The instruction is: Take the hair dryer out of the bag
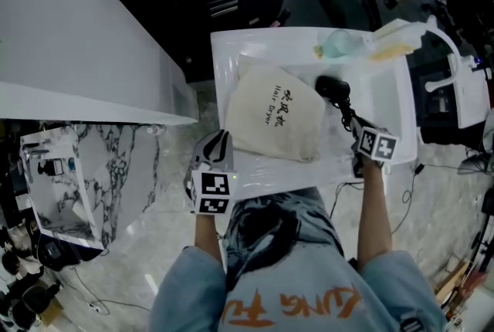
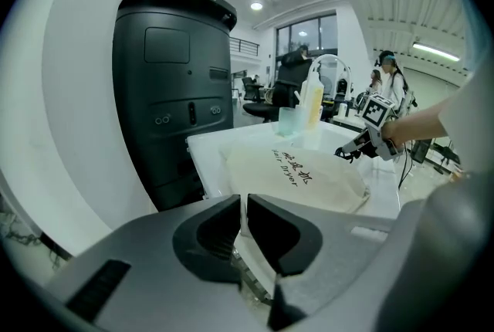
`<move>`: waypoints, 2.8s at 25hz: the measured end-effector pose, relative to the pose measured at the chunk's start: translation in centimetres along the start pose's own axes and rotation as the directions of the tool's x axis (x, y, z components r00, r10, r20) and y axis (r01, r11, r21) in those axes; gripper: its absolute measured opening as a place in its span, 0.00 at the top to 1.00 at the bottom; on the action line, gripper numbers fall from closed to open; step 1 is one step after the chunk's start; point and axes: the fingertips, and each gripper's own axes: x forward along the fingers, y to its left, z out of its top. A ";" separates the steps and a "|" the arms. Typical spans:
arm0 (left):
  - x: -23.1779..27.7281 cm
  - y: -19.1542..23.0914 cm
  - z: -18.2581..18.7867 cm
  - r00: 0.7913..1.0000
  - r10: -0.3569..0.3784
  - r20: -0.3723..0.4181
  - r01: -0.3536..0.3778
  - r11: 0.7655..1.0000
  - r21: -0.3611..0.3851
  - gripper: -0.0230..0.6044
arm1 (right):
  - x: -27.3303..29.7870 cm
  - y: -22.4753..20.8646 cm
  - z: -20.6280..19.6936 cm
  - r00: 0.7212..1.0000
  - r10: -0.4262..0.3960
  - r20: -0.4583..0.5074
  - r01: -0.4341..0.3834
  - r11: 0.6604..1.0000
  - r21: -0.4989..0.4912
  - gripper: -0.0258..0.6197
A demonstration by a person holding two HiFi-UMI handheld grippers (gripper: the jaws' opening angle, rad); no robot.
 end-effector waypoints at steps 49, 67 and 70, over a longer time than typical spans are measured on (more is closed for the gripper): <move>2.1 -16.3 36.3 0.746 0.170 0.644 -0.142 0.985 -0.095 0.96 | -18.1 6.4 25.7 0.593 0.338 0.731 -0.221 0.941 -0.256 0.96; 3.2 -21.3 32.8 0.784 0.180 0.595 -0.222 0.975 -0.002 0.96 | -20.7 4.9 22.9 0.577 0.357 0.735 -0.075 0.919 -0.387 0.96; 3.2 -21.6 32.7 0.788 0.172 0.590 -0.224 0.974 0.015 0.96 | -20.8 5.2 23.1 0.566 0.368 0.737 -0.098 0.918 -0.383 0.96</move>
